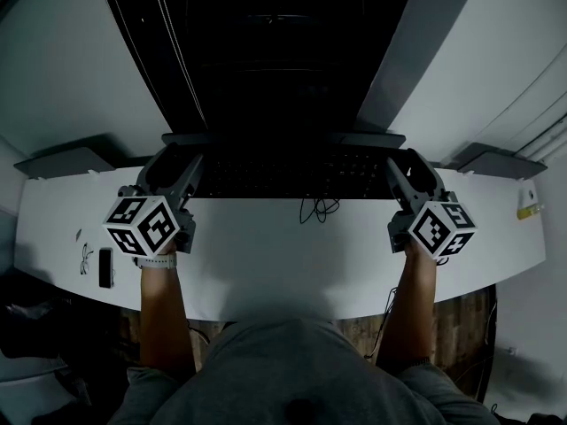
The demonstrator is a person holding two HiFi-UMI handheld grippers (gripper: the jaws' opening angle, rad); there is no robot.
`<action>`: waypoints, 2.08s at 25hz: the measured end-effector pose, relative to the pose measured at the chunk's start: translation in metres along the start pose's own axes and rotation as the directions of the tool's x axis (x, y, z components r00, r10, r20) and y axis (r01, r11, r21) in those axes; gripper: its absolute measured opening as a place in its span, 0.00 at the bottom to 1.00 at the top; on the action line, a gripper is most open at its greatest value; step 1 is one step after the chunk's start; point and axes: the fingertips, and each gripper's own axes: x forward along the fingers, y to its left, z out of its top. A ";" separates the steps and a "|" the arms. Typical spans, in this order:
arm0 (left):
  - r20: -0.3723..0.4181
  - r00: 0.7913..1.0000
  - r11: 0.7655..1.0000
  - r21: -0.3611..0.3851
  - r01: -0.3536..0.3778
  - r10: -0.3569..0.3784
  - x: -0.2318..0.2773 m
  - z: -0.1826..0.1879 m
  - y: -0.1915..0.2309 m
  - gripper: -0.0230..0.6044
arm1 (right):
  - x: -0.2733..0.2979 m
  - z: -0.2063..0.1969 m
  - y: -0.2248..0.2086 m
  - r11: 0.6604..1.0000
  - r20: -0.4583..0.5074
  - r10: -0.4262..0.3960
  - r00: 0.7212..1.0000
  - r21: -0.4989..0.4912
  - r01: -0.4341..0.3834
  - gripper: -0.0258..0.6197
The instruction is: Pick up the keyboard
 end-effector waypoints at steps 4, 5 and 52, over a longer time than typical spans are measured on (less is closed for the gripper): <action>0.036 0.999 1.000 0.017 0.008 -0.008 -0.008 0.021 -0.004 0.45 | -0.006 0.021 0.008 1.000 0.037 0.003 0.999 -0.020 -0.002 0.47; 0.044 0.999 1.000 0.023 0.008 -0.009 -0.010 0.026 -0.004 0.45 | -0.006 0.026 0.011 1.000 0.046 0.004 0.999 -0.025 -0.003 0.47; 0.169 0.986 0.996 0.089 -0.002 -0.014 -0.053 0.070 -0.014 0.45 | -0.027 0.066 0.043 0.996 0.175 0.051 0.983 -0.086 -0.036 0.46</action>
